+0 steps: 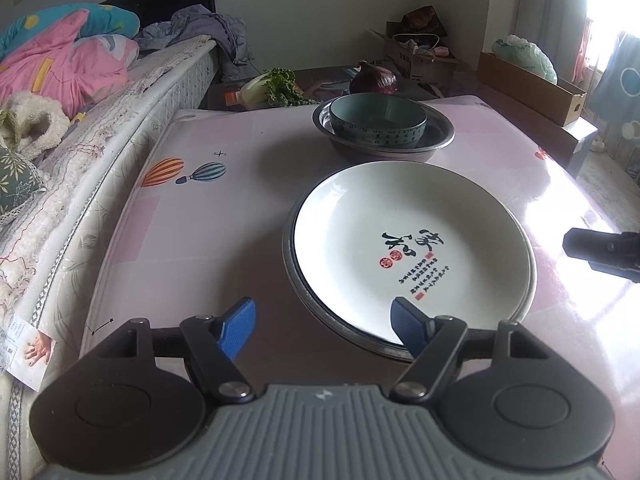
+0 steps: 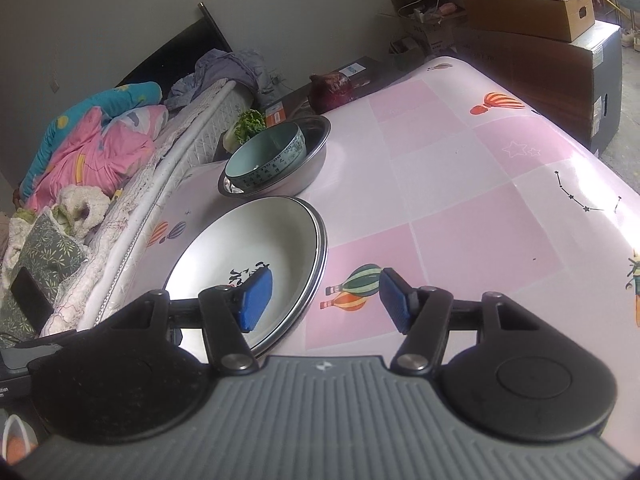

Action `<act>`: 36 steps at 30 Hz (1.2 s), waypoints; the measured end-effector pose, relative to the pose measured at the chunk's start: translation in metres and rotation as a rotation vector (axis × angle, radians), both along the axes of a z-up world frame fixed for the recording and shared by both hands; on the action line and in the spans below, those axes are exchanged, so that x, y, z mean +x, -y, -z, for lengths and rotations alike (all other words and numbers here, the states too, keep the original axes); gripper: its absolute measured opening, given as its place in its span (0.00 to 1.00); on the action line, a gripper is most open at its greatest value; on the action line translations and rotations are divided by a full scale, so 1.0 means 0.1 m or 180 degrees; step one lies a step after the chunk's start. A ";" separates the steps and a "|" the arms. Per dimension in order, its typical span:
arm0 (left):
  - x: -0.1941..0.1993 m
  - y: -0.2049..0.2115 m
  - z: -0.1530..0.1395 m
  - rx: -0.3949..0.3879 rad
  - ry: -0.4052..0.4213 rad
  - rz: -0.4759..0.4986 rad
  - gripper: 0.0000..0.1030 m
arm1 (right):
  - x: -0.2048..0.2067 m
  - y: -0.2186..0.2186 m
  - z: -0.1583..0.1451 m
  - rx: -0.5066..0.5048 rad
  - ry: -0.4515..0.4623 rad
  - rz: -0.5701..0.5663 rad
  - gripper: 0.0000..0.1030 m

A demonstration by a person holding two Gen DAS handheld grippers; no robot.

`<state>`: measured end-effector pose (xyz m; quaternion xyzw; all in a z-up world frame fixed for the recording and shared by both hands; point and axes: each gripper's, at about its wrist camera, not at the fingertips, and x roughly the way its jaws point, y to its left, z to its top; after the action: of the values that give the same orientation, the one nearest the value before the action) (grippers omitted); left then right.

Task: Organize plates and bowls
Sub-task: 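Move the right tool to the stainless bowl holding the teal bowl, then grasp the stainless bowl rim with the right tool while the left tool grips its opposite rim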

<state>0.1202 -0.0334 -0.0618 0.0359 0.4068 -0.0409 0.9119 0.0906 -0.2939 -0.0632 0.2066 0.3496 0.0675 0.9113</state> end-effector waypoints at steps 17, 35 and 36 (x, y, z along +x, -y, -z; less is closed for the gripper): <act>-0.11 -0.04 -0.15 0.0030 0.0104 -0.0050 0.74 | -0.09 0.01 -0.16 0.0030 0.0110 -0.0045 0.57; 1.27 -0.46 -0.51 -0.0607 0.0200 -0.0059 0.76 | 1.47 0.24 -0.30 0.0133 -0.0178 -0.0280 0.57; 1.38 -0.45 -0.48 -0.0634 0.0164 -0.0067 0.74 | 1.60 0.25 -0.26 0.0145 -0.0227 -0.0292 0.57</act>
<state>0.2581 0.0114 -0.0138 -0.0582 0.3774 -0.0706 0.9215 0.2507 -0.3190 -0.0369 0.2134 0.3893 0.1097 0.8893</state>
